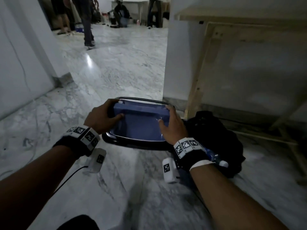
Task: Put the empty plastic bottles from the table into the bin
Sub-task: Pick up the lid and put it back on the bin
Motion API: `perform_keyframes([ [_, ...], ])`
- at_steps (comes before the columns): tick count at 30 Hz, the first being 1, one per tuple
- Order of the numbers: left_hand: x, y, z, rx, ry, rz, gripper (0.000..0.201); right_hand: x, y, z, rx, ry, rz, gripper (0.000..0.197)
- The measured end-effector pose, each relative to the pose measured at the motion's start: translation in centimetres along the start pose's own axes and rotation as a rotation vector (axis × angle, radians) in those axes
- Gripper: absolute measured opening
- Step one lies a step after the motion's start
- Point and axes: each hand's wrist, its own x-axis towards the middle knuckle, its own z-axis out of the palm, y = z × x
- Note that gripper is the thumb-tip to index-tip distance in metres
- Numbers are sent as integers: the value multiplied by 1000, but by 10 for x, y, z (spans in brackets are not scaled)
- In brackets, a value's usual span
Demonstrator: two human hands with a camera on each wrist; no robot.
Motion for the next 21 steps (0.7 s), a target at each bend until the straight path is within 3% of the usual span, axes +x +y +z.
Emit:
perform_keyframes([
  [4,14,67,16,-55,-71,135,61,-3,19,-78,-76,81,92,55],
  [10,16,148,88,-95,-229,255,61,-32,83,-159,-125,87,290,59],
  [16,12,185,158,-88,-366,265,63,-51,137,-188,-140,85,434,60],
  [21,14,185,180,-54,-387,230,66,-53,161,-181,-145,49,465,63],
])
